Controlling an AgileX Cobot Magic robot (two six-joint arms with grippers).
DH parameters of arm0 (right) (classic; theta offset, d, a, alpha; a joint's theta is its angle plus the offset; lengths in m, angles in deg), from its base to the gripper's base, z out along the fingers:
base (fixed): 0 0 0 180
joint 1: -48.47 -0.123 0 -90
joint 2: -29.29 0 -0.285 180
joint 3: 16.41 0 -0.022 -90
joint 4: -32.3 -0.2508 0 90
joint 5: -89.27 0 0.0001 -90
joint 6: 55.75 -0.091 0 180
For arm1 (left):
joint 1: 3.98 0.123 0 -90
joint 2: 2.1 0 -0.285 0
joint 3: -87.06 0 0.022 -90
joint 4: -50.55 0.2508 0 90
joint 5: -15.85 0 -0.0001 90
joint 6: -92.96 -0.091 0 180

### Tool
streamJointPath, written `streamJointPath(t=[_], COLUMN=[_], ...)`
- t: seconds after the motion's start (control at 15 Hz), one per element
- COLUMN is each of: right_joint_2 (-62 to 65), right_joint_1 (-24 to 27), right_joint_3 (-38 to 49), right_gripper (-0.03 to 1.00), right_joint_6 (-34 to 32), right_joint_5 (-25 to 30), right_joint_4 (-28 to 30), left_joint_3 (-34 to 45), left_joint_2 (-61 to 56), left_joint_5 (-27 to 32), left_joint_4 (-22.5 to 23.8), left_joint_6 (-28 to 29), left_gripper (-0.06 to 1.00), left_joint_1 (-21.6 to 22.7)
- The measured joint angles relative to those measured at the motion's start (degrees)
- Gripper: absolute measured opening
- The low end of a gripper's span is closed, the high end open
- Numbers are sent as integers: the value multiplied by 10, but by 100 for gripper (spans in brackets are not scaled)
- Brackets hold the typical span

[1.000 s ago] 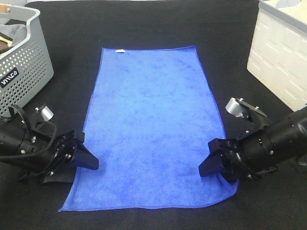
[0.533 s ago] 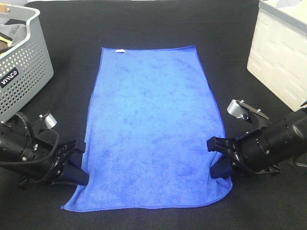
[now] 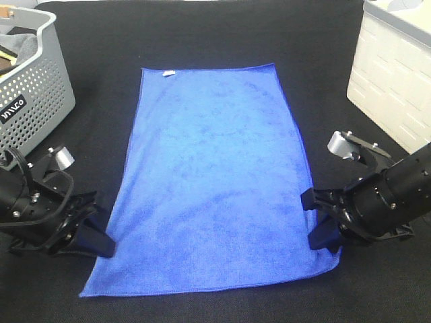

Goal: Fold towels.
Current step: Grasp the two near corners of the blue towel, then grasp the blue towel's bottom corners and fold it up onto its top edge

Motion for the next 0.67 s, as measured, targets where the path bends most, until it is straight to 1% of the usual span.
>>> streamJointPath(t=[0.13,0.2,0.27,0.4,0.47,0.67], right_joint_2=[21,21,41,72,85,116], right_joint_1=[0,0,0,0,0,0], right_joint_3=[1,1,10,36,52,103], right_gripper=[0,0,0,0,0,0], right_joint_6=[-11,-11,-15,-28,-30,-40], right_joint_5=[33,33,46,50,52,77], right_joint_4=[13,13,13,14,14,14], left_joint_3=[1,1,1,13,27,82], left_joint_2=[-28,-28,-47,-81,-97,-143], left_joint_5=[25,25,45,53,54,57], left_joint_4=[70,70,119,173,189,199], left_joint_6=[61,61,97,144,155,168], left_gripper=[0,0,0,0,0,0], left_joint_1=[0,0,0,0,0,0])
